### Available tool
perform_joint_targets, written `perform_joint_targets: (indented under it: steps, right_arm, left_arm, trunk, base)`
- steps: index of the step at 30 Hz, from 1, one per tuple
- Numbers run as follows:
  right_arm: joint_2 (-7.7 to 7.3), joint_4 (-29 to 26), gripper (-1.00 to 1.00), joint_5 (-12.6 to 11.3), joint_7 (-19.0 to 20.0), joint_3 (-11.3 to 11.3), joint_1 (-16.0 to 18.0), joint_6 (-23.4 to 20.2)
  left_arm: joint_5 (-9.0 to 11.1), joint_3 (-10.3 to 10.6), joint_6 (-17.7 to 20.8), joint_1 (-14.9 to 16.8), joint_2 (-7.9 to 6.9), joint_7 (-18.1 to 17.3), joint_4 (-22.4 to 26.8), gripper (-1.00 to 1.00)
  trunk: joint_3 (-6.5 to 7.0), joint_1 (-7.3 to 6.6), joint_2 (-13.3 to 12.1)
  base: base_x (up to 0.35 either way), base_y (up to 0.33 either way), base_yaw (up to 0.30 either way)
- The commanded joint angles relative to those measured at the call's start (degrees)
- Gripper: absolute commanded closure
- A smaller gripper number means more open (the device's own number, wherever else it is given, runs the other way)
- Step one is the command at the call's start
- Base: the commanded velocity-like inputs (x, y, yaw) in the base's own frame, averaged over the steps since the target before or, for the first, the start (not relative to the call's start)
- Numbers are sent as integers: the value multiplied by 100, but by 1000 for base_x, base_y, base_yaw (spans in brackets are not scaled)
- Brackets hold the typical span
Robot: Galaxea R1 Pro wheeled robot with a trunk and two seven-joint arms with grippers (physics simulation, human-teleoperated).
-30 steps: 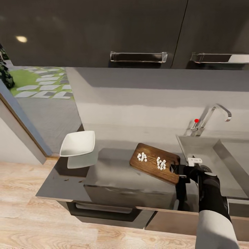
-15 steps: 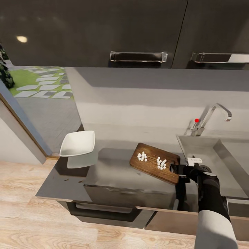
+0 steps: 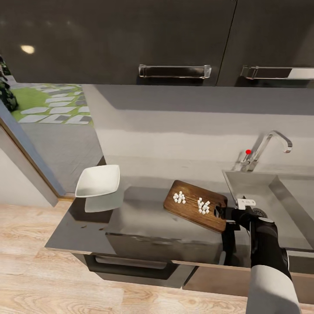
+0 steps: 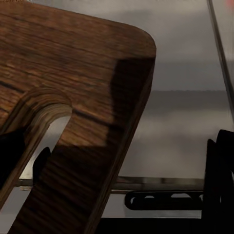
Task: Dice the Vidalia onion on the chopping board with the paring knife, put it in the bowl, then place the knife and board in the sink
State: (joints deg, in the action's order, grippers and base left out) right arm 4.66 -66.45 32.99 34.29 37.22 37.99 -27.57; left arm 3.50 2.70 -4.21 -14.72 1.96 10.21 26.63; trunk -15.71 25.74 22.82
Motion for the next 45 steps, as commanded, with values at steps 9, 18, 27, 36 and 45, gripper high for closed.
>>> perform_joint_targets:
  steps: [9,18,27,36,45]
  right_arm:
    - [6,-52,-100,234,37,25,7,-19]
    - [8,-82,-100,234,34,23,7,-20]
    - [8,-88,-100,234,34,24,7,-21]
    - [16,-88,-100,234,34,20,7,-21]
    - [45,-88,-100,234,34,13,7,-13]
  left_arm:
    - [37,29,-9,-5,-3,34,13,-100]
    - [37,29,-9,-4,-3,28,17,-100]
    - [37,29,-9,-1,-3,26,17,-100]
    - [37,29,-9,-4,-3,26,17,-100]
    - [37,29,-9,-4,-3,26,17,-100]
  trunk:
    - [-10,4,10]
    - [-10,4,10]
    - [-8,4,10]
    - [-8,4,10]
    - [-7,4,10]
  base:
    - [0,0,0]
    - [-35,24,0]
    - [-15,12,0]
    - [0,0,0]
    - [0,0,0]
